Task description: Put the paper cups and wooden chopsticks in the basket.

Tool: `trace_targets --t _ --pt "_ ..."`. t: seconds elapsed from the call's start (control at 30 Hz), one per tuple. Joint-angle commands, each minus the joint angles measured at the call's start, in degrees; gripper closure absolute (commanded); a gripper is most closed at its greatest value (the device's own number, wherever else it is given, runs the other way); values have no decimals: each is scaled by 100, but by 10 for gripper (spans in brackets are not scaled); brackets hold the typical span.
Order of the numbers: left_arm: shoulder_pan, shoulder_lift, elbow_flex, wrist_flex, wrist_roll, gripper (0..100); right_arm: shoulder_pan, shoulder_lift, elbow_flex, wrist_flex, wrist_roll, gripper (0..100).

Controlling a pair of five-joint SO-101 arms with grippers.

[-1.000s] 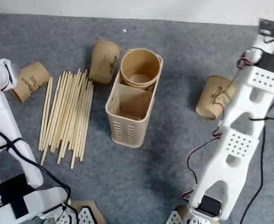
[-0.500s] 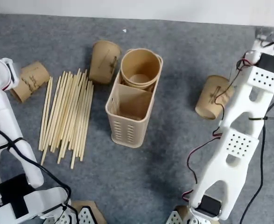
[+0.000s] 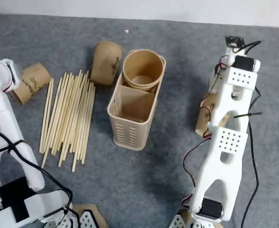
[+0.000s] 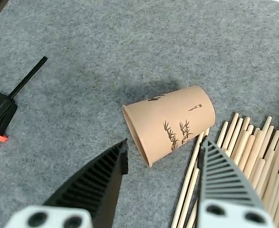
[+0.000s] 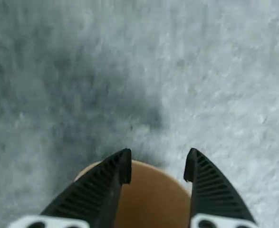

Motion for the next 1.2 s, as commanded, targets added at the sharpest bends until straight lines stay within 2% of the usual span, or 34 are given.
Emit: trace_targets --t 0.0,0.13,0.37,0.5,0.7,0.9,1.17 --pt "119 -242 -66 -167 79 751 40 -585 -215 233 53 800" --pt "110 -207 -101 -167 79 751 84 -1499 796 233 70 800" --pt "75 -251 -101 -158 79 751 -330 -4251 5675 224 1363 800" --pt "66 -259 -101 -123 79 751 -418 -5745 7934 224 1662 800" --pt "-13 -259 -101 -123 88 751 -57 -8154 9323 224 2163 800" --pt "22 -259 -101 -123 88 751 444 -9868 11292 215 2866 800" --pt "-13 -259 -101 -123 88 751 549 -11398 11495 101 2884 800"
